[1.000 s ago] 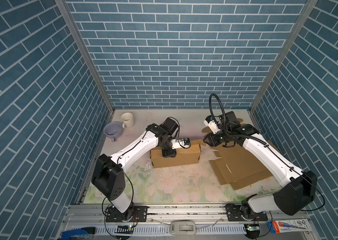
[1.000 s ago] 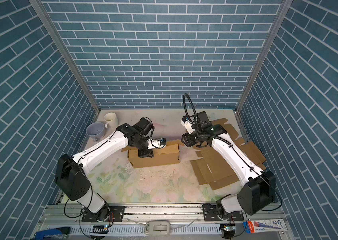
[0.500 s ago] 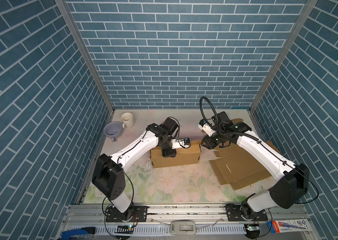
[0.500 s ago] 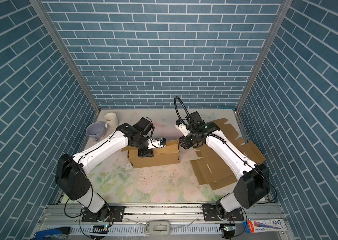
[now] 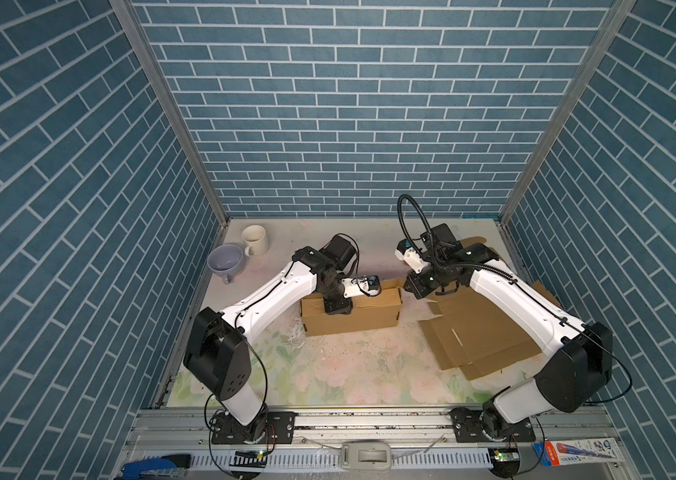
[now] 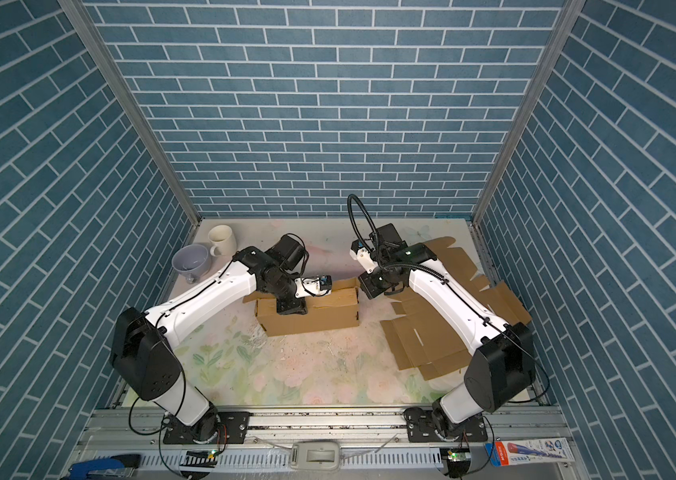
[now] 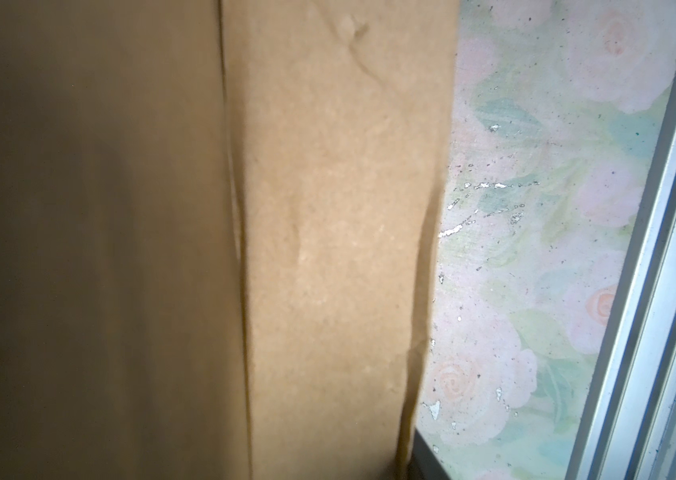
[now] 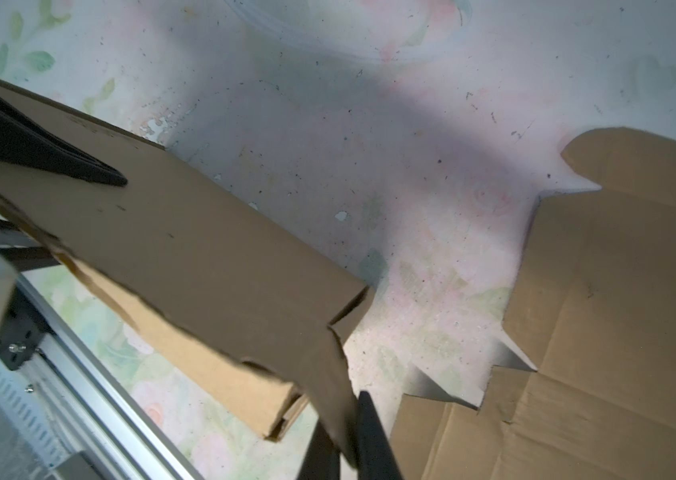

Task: Fold the paper box
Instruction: 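Hold the box walls upright with both grippers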

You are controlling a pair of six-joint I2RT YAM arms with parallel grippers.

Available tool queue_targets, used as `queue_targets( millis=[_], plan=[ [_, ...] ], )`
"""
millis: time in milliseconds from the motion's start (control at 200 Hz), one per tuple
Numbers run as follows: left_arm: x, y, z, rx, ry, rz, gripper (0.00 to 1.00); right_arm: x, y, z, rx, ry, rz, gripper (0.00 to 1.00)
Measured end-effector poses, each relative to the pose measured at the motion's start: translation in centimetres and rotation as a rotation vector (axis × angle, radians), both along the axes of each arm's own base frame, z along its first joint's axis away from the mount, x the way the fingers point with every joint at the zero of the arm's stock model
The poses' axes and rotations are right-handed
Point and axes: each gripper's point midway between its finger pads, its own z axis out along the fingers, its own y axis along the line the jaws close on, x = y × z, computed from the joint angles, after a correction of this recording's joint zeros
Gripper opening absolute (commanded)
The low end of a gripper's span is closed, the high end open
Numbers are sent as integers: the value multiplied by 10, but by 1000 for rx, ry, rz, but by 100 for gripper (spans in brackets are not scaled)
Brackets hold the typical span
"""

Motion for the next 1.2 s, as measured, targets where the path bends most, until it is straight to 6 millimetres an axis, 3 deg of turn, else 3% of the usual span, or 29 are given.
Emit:
queue_targets(
  millis=[105, 315, 415, 485, 670, 795, 1020, 1195],
  plan=[
    [0, 0, 0, 0, 0, 2, 43, -3, 4, 1, 32, 37, -29, 0],
    [2, -1, 0, -2, -5, 6, 43, -3, 8, 1, 90, 90, -136, 0],
    [2, -1, 0, -2, -5, 6, 42, -5, 7, 1, 115, 103, -176, 11],
    [2, -1, 0, -1, -4, 6, 42, -3, 6, 1, 113, 102, -199, 24],
    [1, 0, 0, -1, -4, 4, 42, 5, -1, 8, 78, 65, -232, 30],
    [1, 0, 0, -1, -4, 5, 42, 11, 0, 17, 61, 36, -228, 28],
    [2, -1, 0, -1, -4, 5, 42, 9, 3, 15, 12, 28, -182, 12],
    [2, -1, 0, -1, -4, 5, 42, 5, 4, 12, -7, 37, -163, 10]
  ],
)
